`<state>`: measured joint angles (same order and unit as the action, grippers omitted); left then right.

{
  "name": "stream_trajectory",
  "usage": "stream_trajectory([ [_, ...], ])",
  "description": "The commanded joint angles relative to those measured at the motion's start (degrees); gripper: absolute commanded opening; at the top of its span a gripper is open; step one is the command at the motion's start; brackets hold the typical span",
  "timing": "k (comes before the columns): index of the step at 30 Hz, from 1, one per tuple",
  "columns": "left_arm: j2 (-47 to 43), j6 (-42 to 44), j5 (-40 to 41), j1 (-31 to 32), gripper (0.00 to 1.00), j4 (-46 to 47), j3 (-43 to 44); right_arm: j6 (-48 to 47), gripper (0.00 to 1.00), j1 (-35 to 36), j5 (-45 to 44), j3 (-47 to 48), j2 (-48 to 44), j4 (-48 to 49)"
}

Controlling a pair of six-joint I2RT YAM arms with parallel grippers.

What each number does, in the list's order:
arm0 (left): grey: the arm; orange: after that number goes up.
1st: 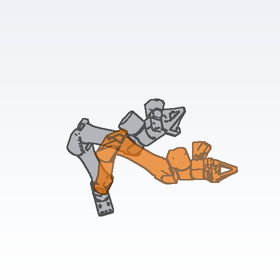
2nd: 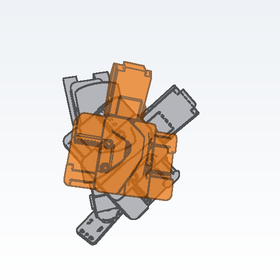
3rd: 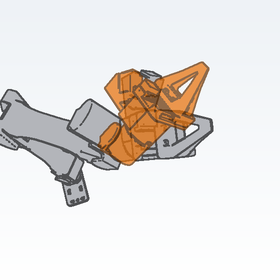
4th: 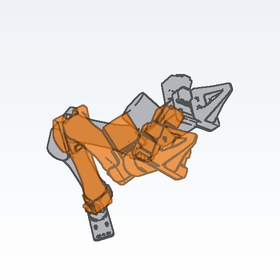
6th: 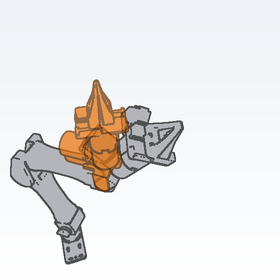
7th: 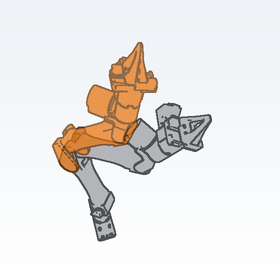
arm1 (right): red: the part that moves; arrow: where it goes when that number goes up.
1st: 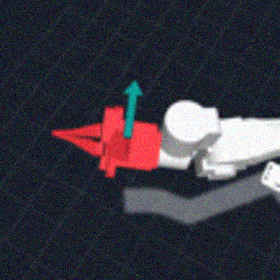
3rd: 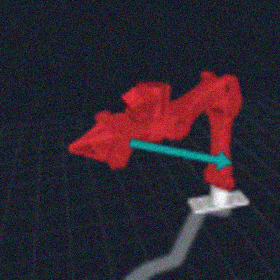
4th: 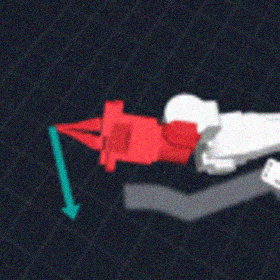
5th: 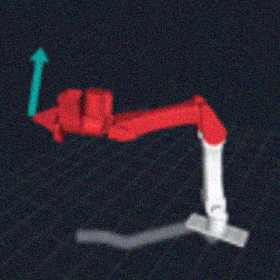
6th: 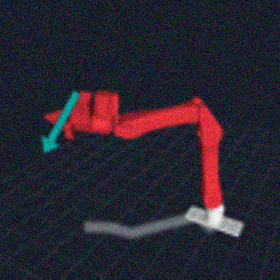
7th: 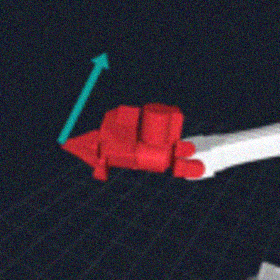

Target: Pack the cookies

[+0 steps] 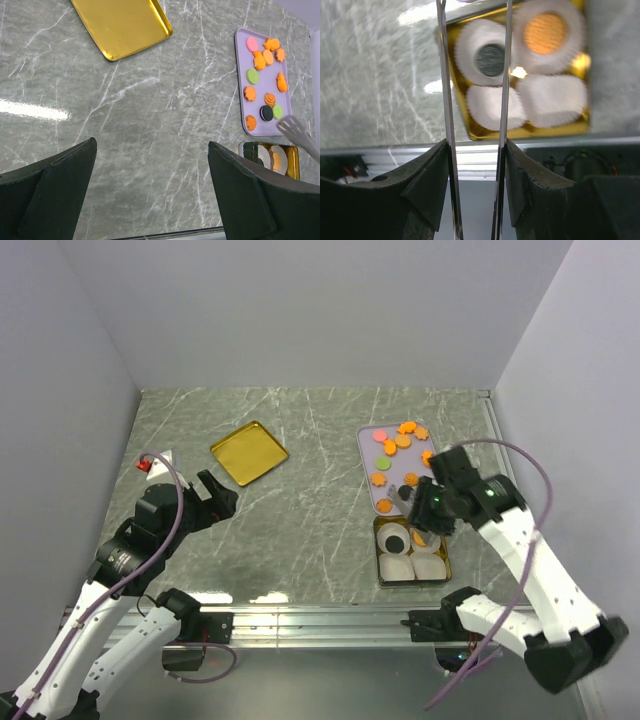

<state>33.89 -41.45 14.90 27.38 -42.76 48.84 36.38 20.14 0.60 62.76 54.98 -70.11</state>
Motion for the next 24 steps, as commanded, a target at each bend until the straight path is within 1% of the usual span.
stream_trajectory([
  [1, -0.23, -0.47, 0.4, 0.22, 0.99, 0.49, 0.47, 1.93, 0.52, 5.95, -3.06, 4.03, 5.12, 7.08],
  [6, -0.58, -0.47, 0.66, 0.13, 0.99, 0.4, 0.56, 2.47, 0.52, 8.42, -3.59, 4.3, 11.01, 9.72],
  [15, -0.4, -0.74, 0.84, 0.13, 0.99, 0.22, 0.64, -0.26, 0.52, 8.69, -5.43, 8.86, 19.89, 10.52],
  [24, -0.05, -0.65, 1.01, 0.13, 0.99, 0.22, 0.64, -1.66, 0.52, 8.77, -7.02, 11.15, 24.82, 10.08],
])
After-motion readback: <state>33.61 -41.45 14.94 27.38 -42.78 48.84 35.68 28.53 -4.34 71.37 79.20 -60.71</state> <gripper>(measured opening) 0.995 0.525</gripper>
